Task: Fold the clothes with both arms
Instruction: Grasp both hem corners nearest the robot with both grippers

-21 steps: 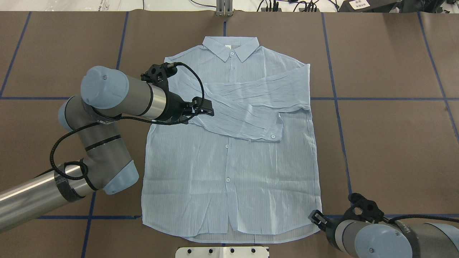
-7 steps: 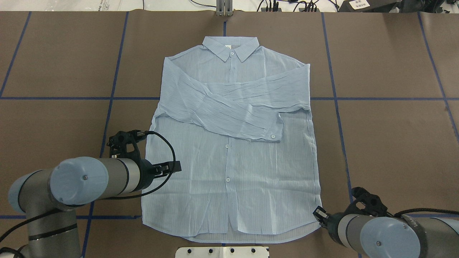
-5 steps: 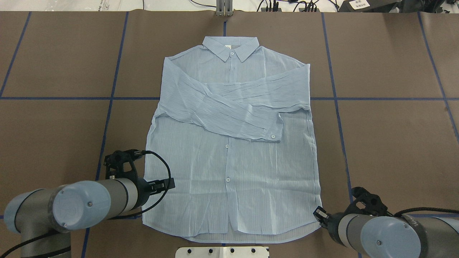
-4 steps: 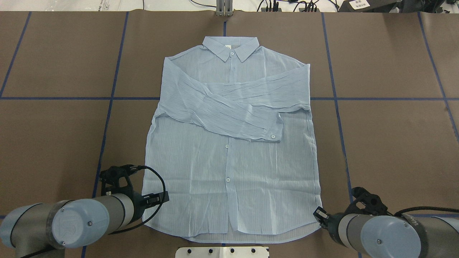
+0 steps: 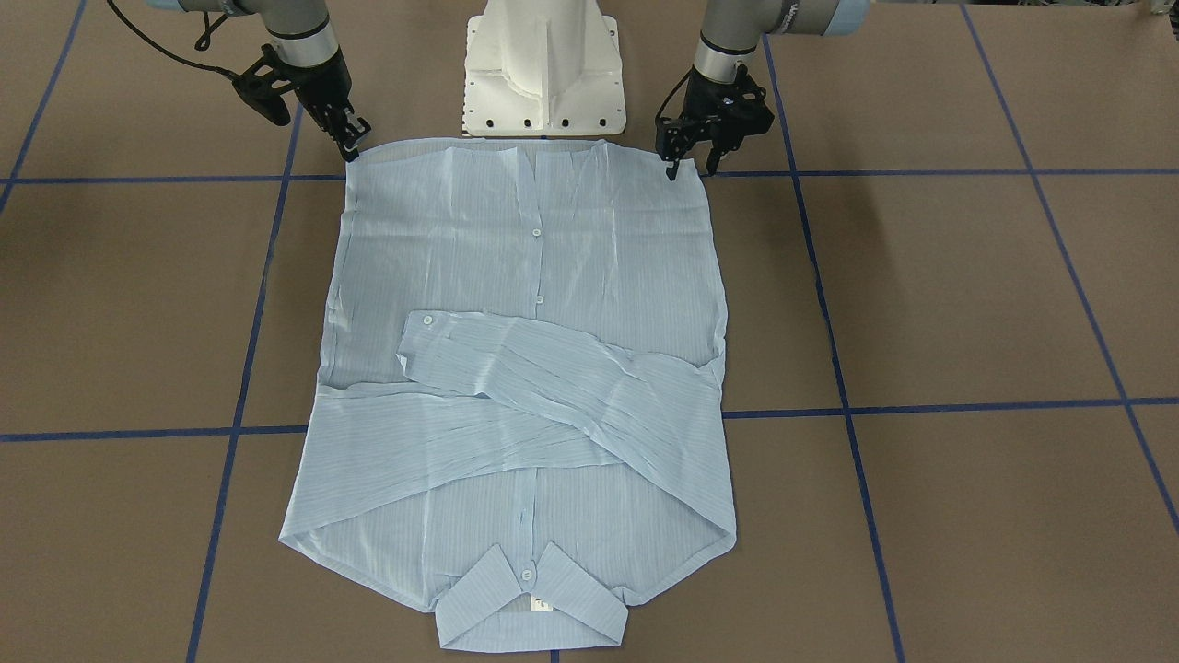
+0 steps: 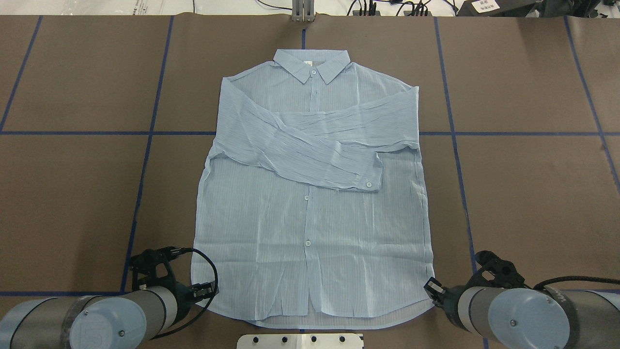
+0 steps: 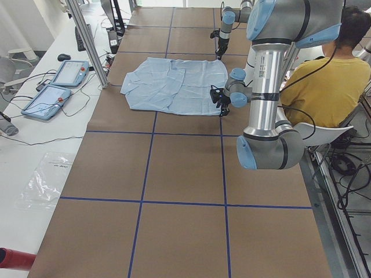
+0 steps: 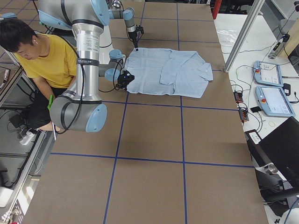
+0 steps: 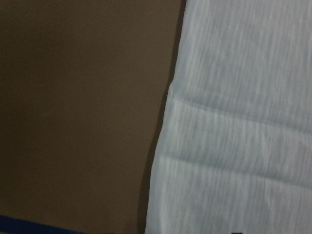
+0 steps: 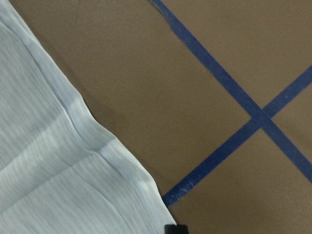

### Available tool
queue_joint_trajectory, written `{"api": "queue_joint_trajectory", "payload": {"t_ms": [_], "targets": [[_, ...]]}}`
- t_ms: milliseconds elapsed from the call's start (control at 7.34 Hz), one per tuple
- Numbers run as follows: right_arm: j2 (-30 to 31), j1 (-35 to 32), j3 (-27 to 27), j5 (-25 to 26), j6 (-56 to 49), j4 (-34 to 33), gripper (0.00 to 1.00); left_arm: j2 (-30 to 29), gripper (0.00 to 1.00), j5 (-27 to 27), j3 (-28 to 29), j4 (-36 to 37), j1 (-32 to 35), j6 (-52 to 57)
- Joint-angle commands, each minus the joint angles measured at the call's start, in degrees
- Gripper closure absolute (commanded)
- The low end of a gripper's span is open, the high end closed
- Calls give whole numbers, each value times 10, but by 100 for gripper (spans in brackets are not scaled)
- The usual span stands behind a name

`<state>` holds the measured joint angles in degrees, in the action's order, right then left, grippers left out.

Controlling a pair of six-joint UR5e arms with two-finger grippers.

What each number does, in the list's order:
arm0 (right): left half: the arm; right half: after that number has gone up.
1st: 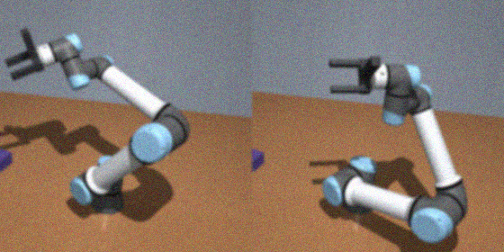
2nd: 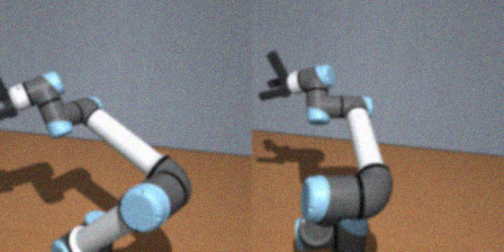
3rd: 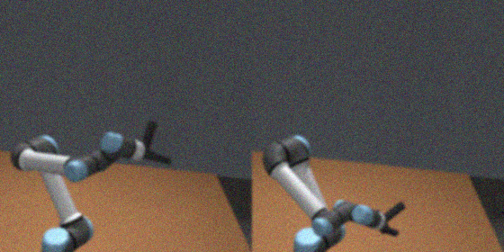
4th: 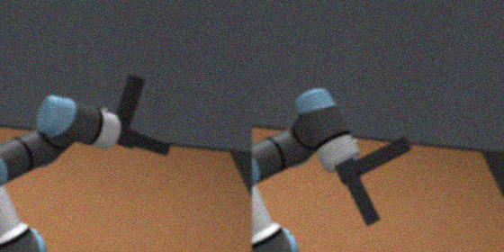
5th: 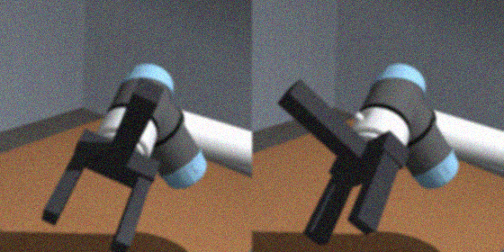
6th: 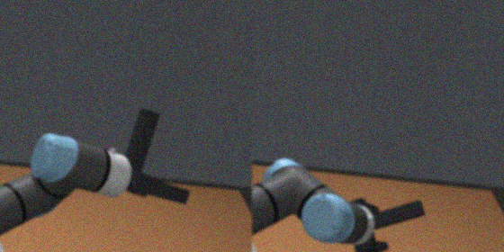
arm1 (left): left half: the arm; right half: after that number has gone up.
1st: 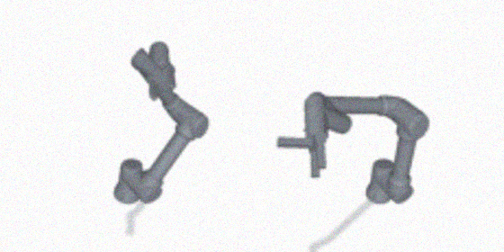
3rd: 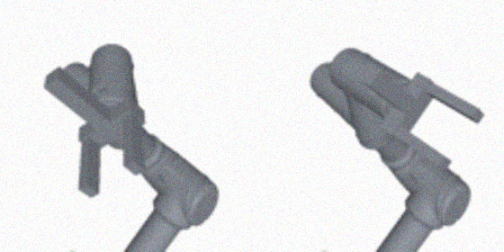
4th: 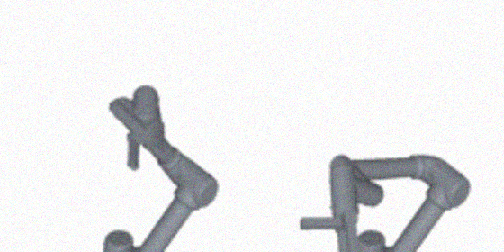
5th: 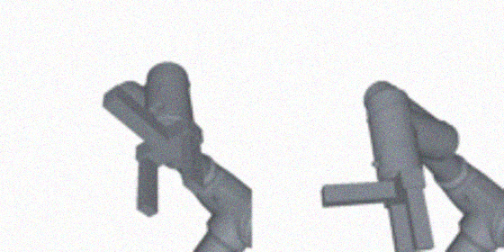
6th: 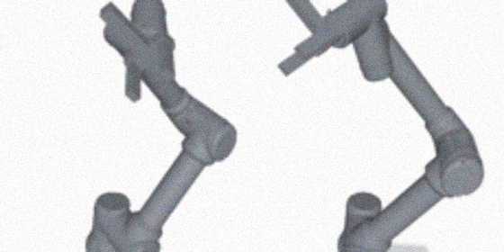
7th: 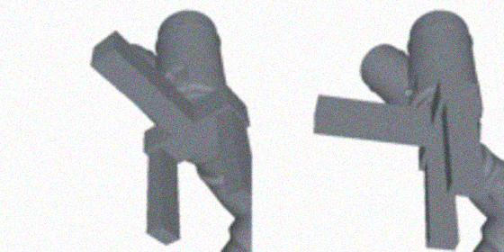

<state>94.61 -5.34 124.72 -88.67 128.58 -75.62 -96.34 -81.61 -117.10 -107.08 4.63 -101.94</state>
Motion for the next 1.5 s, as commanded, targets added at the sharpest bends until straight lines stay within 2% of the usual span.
{"api": "queue_joint_trajectory", "payload": {"t_ms": [0,136,273,545,681,1090,1226,1363], "targets": [[0,-1,0,0,0,0,100,1,59,0,-1,1,-6,-18],[-1,-2,0,0,0,0,100,1,74,0,-1,1,-6,-21],[-2,-2,0,0,0,0,100,1,100,0,-4,4,-6,-21],[0,-4,2,0,0,0,100,1,100,-4,-29,37,-8,-21],[7,-5,23,-2,1,-1,100,1,100,-6,-51,58,-10,-25],[49,-5,91,-16,4,-1,100,4,100,-58,-153,75,-7,-46],[65,-8,114,-12,6,-1,100,-2,100,-88,-188,109,5,-46],[68,-29,129,-12,6,-1,100,-23,100,-103,-200,141,25,-46]]}}
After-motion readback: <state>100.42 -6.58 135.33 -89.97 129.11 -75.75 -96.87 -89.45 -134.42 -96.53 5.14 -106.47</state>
